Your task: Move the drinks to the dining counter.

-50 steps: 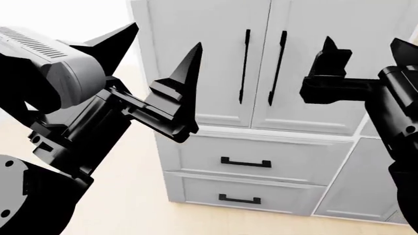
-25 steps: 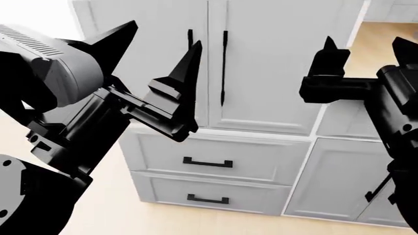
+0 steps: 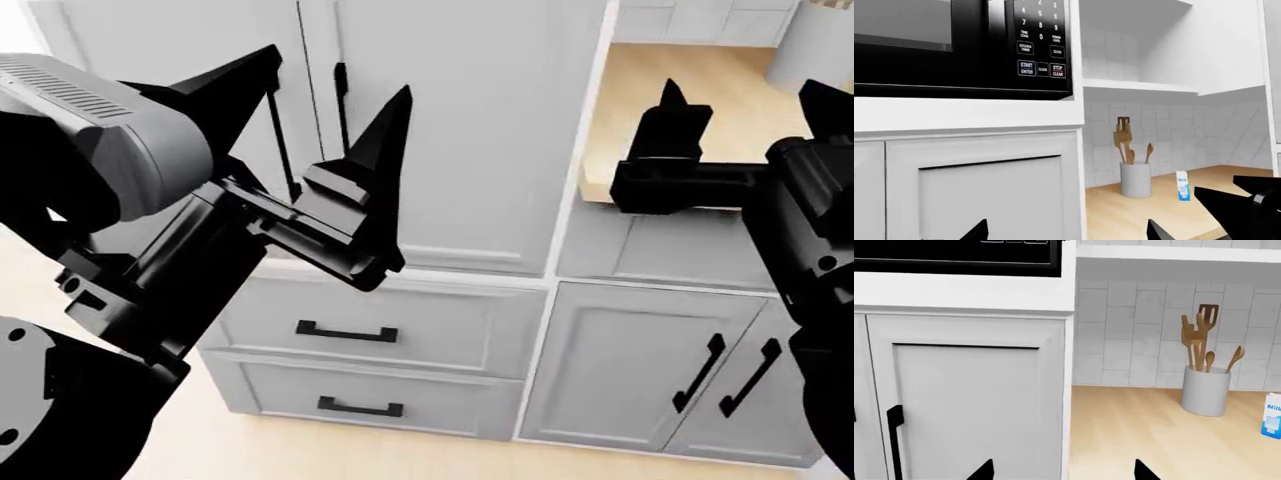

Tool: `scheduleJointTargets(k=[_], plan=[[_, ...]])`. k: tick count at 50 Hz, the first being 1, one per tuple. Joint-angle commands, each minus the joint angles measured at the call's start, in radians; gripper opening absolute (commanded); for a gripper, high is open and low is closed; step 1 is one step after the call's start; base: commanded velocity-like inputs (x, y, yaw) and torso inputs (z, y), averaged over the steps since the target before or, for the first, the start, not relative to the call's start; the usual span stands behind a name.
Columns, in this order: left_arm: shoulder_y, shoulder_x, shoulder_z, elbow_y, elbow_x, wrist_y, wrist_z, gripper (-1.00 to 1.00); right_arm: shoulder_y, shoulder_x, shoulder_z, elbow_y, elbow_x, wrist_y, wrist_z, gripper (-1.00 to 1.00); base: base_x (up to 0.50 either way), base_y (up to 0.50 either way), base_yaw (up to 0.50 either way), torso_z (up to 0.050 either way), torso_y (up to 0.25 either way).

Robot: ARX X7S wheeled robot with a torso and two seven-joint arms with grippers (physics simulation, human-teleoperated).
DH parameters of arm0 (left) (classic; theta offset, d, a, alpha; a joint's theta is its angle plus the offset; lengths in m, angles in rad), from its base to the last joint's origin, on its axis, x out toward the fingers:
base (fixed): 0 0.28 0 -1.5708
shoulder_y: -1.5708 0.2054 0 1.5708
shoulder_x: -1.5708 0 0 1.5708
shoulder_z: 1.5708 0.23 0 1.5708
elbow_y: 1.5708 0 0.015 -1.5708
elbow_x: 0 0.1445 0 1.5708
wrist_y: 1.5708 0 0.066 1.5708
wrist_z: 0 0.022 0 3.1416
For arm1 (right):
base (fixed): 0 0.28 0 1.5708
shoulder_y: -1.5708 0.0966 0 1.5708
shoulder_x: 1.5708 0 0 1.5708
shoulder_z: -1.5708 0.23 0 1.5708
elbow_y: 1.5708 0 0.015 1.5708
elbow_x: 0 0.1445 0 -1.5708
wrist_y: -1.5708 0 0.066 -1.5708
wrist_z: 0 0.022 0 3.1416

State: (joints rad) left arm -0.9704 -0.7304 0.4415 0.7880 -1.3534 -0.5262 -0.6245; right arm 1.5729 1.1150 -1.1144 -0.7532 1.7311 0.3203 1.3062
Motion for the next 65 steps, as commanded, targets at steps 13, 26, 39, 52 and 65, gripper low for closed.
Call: scheduleJointTargets(k=[13, 26, 39, 52, 65], plan=[[-0.003, -0.001, 0.002, -0.002, -0.002, 0.002, 0.000, 1.00, 0.001, -0.014, -0.001, 0.012, -0.002, 0.015, -0.005, 1.00, 0.06, -0.50, 0.00, 0.000, 0.000], [-0.001, -0.002, 0.004, -0.004, 0.002, 0.003, 0.004, 1.00, 0.001, -0.014, 0.001, 0.010, -0.001, 0.020, -0.004, 1.00, 0.04, -0.50, 0.00, 0.000, 0.000], [-0.001, -0.003, 0.005, -0.003, 0.001, 0.004, 0.003, 1.00, -0.002, -0.014, 0.003, 0.009, -0.001, 0.022, -0.002, 1.00, 0.02, -0.50, 0.00, 0.000, 0.000], [0.001, -0.003, 0.009, 0.000, 0.005, 0.004, 0.001, 1.00, -0.010, -0.007, 0.009, 0.004, -0.001, 0.014, -0.009, 1.00, 0.02, -0.50, 0.00, 0.000, 0.000], [-0.008, 0.000, 0.011, -0.001, -0.001, 0.002, -0.001, 1.00, 0.000, -0.014, 0.010, 0.008, 0.004, 0.027, -0.002, 1.00, 0.45, -0.31, 0.00, 0.000, 0.000]])
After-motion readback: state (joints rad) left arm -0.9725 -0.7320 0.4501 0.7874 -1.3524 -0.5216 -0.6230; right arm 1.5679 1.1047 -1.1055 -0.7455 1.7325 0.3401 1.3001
